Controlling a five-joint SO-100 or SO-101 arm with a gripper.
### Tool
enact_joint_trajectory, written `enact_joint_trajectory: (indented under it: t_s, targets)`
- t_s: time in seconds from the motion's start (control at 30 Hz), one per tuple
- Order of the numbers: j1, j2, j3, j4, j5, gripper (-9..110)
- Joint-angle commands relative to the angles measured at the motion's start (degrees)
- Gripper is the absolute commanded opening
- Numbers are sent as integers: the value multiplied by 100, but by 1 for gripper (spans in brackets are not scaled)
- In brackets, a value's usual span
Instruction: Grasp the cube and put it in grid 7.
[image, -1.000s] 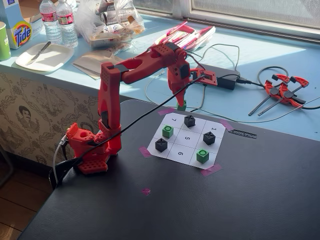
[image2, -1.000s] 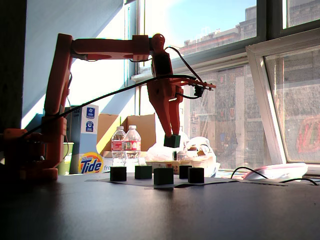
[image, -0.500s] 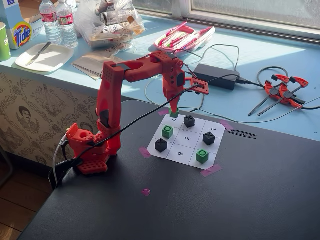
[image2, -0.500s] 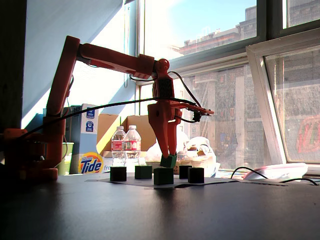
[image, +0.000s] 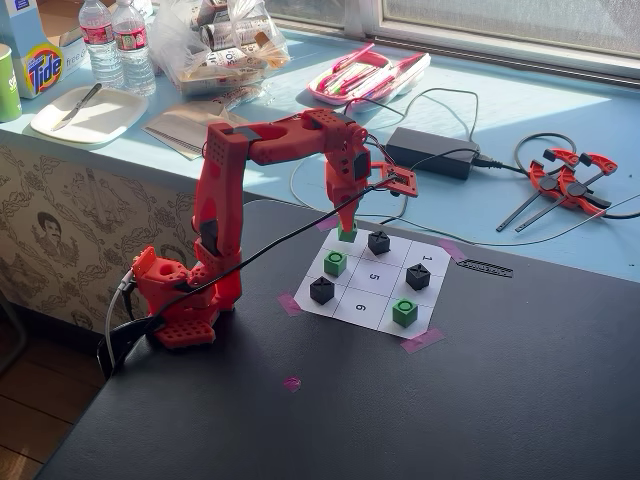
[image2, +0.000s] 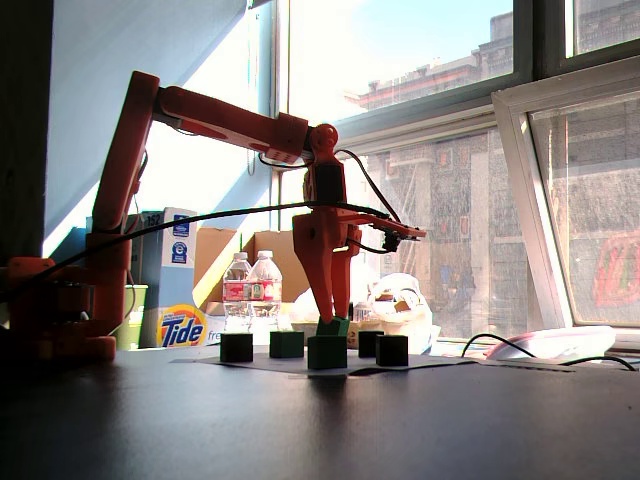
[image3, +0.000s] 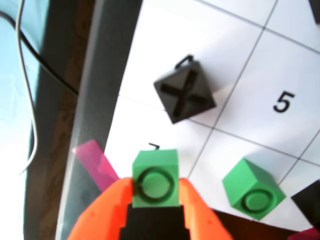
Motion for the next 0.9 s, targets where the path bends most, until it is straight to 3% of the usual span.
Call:
enact_joint_trajectory:
  t_s: [0.0, 0.37, 0.57, 0.87]
  targets:
    - [62, 132, -26, 62, -9, 12]
    - [35, 167, -35, 299, 26, 24]
    - [246, 598, -246, 325, 9, 24]
    - [1740, 3023, -949, 598, 352, 20]
